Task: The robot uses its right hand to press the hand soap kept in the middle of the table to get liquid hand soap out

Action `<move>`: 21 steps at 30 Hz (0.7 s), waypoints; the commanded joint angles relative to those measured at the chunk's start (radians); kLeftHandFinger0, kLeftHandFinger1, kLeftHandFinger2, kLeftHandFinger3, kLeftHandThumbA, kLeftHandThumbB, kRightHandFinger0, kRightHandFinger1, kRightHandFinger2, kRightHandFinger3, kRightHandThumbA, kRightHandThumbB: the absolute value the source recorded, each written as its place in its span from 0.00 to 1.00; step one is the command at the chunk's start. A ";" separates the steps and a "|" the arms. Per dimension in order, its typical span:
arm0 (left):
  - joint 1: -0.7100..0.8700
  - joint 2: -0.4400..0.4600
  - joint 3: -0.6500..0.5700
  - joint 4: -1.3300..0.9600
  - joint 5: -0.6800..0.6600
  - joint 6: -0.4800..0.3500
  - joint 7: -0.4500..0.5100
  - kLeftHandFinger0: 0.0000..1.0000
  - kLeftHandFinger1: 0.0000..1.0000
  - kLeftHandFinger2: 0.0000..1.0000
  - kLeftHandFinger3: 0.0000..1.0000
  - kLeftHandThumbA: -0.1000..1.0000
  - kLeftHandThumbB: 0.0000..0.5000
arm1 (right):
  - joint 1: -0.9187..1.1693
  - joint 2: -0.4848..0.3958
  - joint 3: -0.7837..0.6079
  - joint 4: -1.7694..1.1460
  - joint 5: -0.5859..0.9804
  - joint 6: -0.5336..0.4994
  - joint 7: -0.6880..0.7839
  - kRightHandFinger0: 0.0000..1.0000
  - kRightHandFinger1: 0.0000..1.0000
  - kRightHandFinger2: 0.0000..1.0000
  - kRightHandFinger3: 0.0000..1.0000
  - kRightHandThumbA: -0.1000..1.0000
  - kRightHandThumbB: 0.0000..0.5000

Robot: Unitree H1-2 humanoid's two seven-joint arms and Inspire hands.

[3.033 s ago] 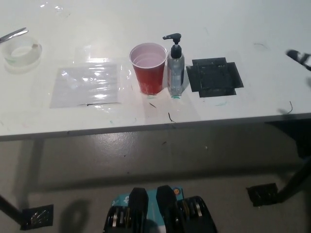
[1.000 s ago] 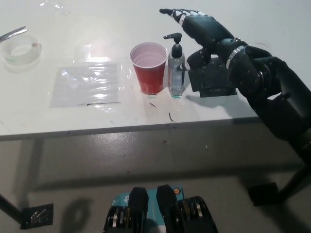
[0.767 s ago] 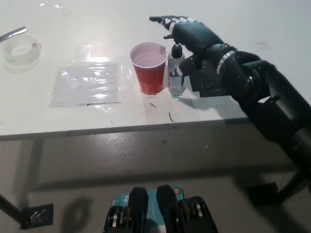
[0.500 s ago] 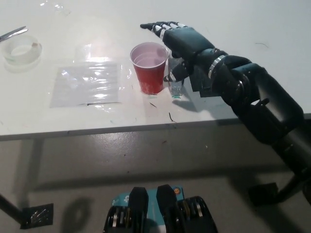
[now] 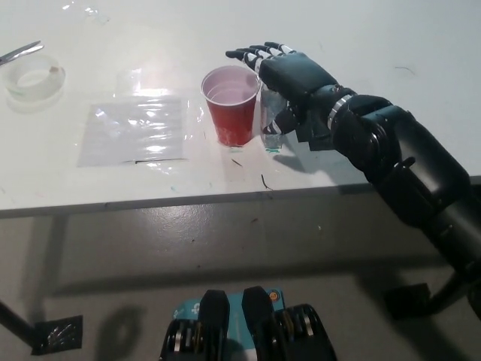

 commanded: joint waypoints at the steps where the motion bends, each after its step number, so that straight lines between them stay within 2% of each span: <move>1: -0.016 0.040 0.015 -0.038 -0.002 -0.002 -0.004 0.30 0.39 0.50 0.66 0.71 0.00 | 0.008 -0.012 -0.021 0.011 -0.011 -0.041 -0.025 1.00 1.00 1.00 1.00 1.00 0.83; 4: -0.023 0.043 0.014 -0.032 0.001 -0.011 -0.006 0.29 0.38 0.48 0.65 0.71 0.00 | 0.019 0.003 -0.030 -0.001 -0.004 0.003 0.004 1.00 1.00 1.00 1.00 1.00 0.87; 5: -0.024 0.044 0.013 -0.031 0.004 -0.010 -0.005 0.30 0.39 0.49 0.65 0.71 0.00 | 0.026 0.006 -0.031 -0.002 -0.003 -0.006 -0.001 1.00 1.00 1.00 1.00 1.00 0.84; 6: -0.029 0.042 0.011 -0.029 0.001 -0.011 -0.006 0.31 0.40 0.50 0.66 0.71 0.00 | 0.033 0.006 -0.034 -0.013 -0.001 -0.006 0.007 1.00 1.00 1.00 1.00 1.00 0.75; 8: -0.030 0.042 0.012 -0.028 -0.005 -0.010 -0.009 0.30 0.39 0.49 0.66 0.71 0.00 | 0.048 0.013 -0.031 -0.023 -0.003 -0.006 0.017 1.00 1.00 1.00 1.00 1.00 0.68; 17: -0.048 0.046 0.014 -0.024 -0.005 -0.002 -0.008 0.31 0.40 0.49 0.66 0.73 0.00 | 0.065 0.036 -0.014 0.021 -0.032 -0.021 -0.009 1.00 1.00 1.00 1.00 1.00 0.69; 21: -0.047 0.044 0.018 -0.031 -0.014 0.003 -0.010 0.31 0.40 0.49 0.65 0.76 0.00 | 0.084 0.056 -0.005 0.056 -0.040 -0.028 -0.023 1.00 1.00 1.00 1.00 1.00 0.73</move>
